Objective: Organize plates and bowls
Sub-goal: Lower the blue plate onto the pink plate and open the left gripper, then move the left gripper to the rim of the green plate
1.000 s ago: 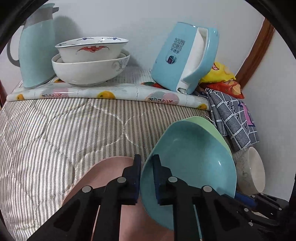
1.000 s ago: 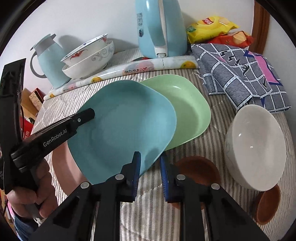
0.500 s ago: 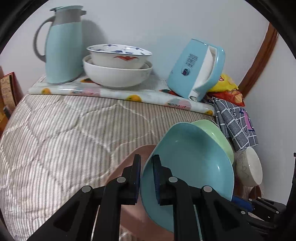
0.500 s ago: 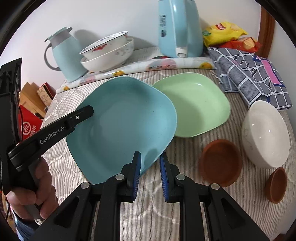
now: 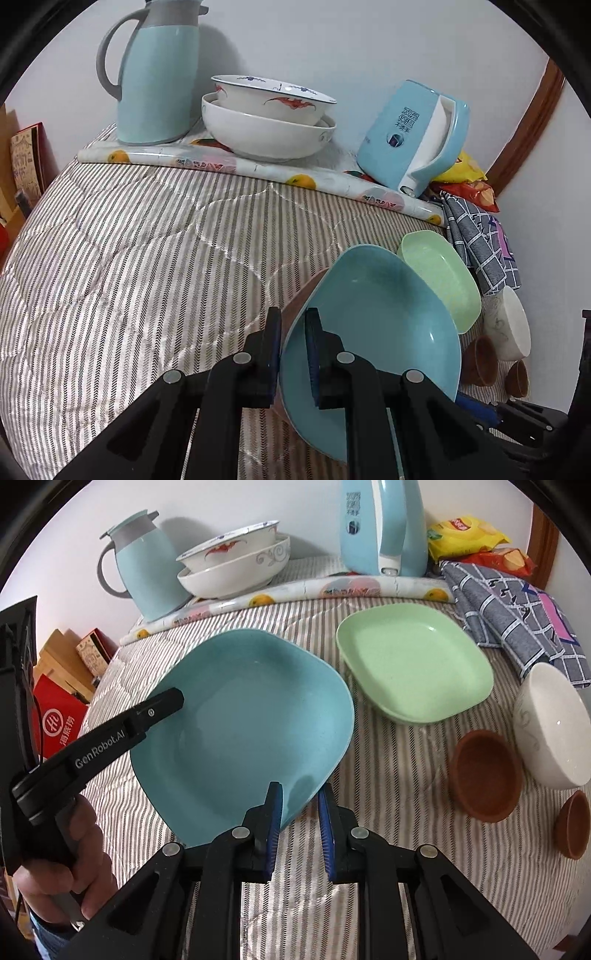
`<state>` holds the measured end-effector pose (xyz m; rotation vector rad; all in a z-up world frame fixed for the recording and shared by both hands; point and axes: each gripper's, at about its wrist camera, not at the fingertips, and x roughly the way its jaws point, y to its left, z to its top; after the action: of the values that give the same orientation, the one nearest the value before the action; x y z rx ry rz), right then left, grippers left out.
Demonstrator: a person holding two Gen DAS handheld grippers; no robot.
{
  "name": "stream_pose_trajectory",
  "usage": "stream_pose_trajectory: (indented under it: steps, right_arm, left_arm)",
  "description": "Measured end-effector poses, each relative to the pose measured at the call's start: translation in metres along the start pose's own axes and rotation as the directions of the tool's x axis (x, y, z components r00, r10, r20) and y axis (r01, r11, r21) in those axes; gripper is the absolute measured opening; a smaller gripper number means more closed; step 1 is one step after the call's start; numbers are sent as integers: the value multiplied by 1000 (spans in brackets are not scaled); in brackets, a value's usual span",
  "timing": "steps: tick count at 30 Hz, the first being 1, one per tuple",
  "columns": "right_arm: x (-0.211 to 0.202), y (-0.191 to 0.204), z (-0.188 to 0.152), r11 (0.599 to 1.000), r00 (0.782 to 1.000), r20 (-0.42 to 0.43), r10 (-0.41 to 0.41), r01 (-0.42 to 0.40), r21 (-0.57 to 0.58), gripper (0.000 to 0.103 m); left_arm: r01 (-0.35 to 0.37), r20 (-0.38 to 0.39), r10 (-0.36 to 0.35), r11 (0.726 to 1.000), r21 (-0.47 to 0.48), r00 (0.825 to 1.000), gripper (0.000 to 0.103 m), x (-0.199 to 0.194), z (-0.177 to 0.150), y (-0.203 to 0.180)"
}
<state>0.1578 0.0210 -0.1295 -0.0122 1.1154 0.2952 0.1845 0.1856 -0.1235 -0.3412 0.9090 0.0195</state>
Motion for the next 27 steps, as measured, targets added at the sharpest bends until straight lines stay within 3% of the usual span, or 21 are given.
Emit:
stream_pose_trajectory:
  steps: [14, 17, 18, 21, 27]
  right_arm:
    - [12, 7, -1, 999, 999, -26, -35, 35, -7, 25]
    - [8, 8, -2, 999, 999, -16, -38, 38, -26, 27]
    - [7, 8, -2, 999, 999, -12, -42, 42, -29, 30]
    - [3, 6, -4, 999, 999, -7, -43, 43, -26, 36]
    - [-9, 0, -8, 999, 1000, 12, -29, 29, -28, 42]
  left_arm:
    - [14, -17, -14, 1000, 4, 1000, 14, 9, -4, 4]
    - [19, -20, -19, 1000, 4, 1000, 26, 8, -4, 5]
    - [19, -15, -19, 1000, -4, 1000, 34, 6, -4, 6]
    - [22, -2, -22, 1000, -5, 1000, 36, 1, -4, 5]
    - [1, 15, -1, 1000, 11, 1000, 52, -11, -5, -2]
